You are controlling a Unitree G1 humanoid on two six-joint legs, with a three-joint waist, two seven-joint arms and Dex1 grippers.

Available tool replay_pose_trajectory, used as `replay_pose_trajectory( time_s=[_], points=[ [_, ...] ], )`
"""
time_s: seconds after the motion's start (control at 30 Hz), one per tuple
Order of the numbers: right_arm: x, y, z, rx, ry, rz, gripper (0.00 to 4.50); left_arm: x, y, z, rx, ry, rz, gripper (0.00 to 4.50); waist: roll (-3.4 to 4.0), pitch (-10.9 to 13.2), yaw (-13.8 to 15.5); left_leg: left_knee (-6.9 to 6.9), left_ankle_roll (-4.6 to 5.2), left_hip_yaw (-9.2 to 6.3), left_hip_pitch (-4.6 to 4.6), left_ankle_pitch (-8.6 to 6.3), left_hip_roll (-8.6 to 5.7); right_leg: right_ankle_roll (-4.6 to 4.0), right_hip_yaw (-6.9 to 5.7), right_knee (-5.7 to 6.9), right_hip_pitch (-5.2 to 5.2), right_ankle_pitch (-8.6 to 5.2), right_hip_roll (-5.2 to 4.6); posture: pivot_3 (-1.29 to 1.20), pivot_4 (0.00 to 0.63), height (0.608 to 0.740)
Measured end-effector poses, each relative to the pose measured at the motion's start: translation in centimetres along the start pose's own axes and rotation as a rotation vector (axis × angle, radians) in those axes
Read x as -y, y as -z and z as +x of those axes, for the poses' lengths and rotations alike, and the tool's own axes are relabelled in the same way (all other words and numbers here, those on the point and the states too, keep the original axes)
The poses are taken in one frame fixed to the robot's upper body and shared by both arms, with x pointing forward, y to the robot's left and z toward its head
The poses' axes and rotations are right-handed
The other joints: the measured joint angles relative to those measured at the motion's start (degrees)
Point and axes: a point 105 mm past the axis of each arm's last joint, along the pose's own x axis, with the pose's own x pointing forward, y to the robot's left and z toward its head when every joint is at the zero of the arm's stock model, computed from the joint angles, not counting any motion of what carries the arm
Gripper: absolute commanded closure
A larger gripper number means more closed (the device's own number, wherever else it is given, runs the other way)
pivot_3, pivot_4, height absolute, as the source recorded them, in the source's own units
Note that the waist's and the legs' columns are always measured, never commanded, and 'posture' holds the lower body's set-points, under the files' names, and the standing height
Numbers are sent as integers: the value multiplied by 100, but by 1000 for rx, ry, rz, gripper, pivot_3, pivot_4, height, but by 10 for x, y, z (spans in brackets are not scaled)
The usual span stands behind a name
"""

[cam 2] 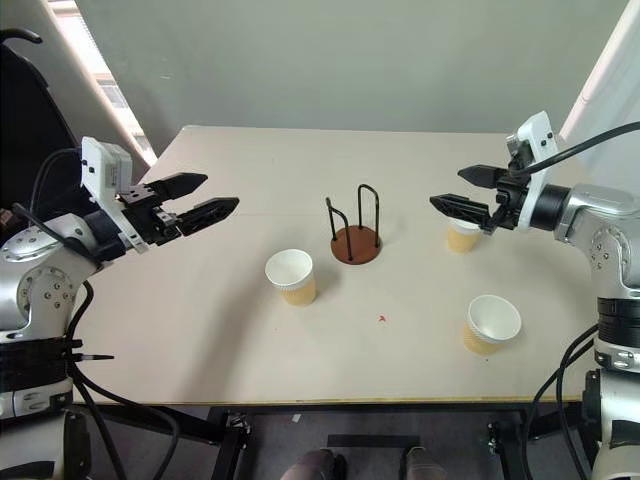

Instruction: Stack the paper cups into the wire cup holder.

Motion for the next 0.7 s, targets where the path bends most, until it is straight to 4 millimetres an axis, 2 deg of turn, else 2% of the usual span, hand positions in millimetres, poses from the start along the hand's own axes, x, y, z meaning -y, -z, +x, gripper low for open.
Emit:
replay_pose_trajectory(
  time_s=[0.3,0.47,0.57,0.7],
  points=[
    [-1,3,-7,3,33,-2,3,10,2,21,12,62,-33,0,0,0,15,2,-1,1,-2,0,0,7,0,1,0,4,-1,0,150,740],
    [2,-7,-19,15,62,-29,3,16,-2,29,15,90,-29,0,-1,1,9,1,-2,0,-1,1,2,12,-1,1,0,7,0,0,150,740],
    [-4,-8,-21,10,55,-41,3,20,-6,37,22,102,-20,0,-1,0,15,1,-2,1,0,2,1,14,-2,-1,4,8,-1,0,150,740],
    [-7,-3,-22,-6,52,-11,3,30,10,52,-16,110,-78,0,-2,1,14,9,1,3,-1,4,0,21,0,-2,6,13,-2,0,150,740]
  ],
)
